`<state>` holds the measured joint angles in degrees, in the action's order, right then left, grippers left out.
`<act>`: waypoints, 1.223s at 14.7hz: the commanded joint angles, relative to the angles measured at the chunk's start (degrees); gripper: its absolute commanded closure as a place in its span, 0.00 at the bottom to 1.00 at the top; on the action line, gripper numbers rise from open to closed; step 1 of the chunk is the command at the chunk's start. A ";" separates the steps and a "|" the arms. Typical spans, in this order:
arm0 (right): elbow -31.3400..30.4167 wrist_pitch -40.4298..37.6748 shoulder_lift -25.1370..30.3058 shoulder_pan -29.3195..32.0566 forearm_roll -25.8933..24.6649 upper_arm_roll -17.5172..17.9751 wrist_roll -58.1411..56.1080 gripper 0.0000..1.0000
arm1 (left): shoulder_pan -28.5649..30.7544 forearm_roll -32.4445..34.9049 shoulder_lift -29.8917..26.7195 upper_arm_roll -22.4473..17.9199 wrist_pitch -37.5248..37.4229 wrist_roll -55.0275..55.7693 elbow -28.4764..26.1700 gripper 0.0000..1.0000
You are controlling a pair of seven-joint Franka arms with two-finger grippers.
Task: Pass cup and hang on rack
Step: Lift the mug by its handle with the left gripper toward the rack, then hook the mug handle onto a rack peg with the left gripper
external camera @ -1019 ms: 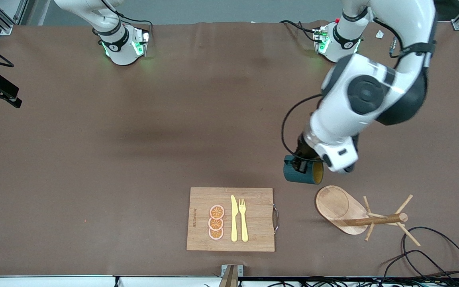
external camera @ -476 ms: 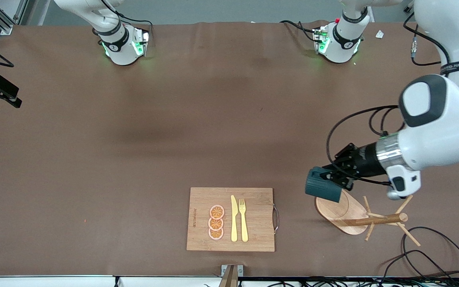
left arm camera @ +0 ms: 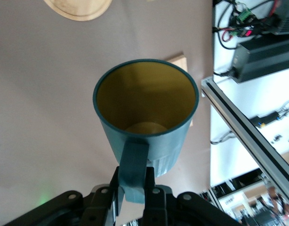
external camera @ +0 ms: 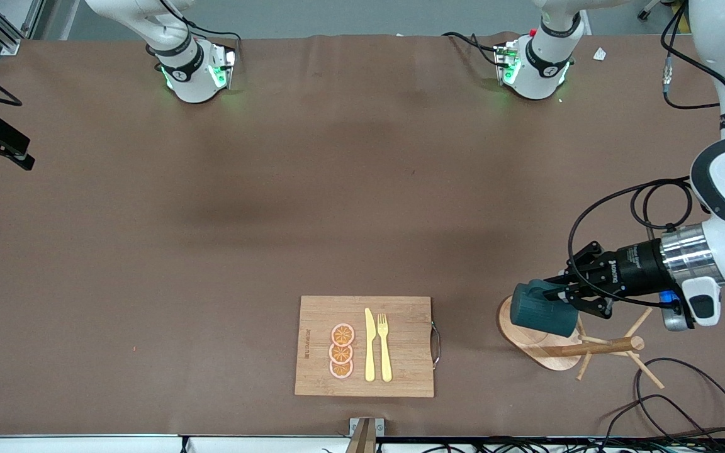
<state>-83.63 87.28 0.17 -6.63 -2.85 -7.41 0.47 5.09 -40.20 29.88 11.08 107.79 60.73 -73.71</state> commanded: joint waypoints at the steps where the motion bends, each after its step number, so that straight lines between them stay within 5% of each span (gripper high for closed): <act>1: -0.74 -0.18 0.71 -0.05 -0.58 0.12 0.05 0.00 | 3.08 -8.54 1.05 0.44 0.58 -3.16 -0.20 0.98; 18: -1.09 -0.35 0.79 0.04 1.97 0.12 0.14 0.00 | 5.72 -13.85 6.51 -0.09 2.07 -4.22 -0.20 0.98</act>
<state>-83.83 86.93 0.15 -6.63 -1.83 -7.39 0.48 10.33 -52.20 35.96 10.86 109.38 57.88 -73.85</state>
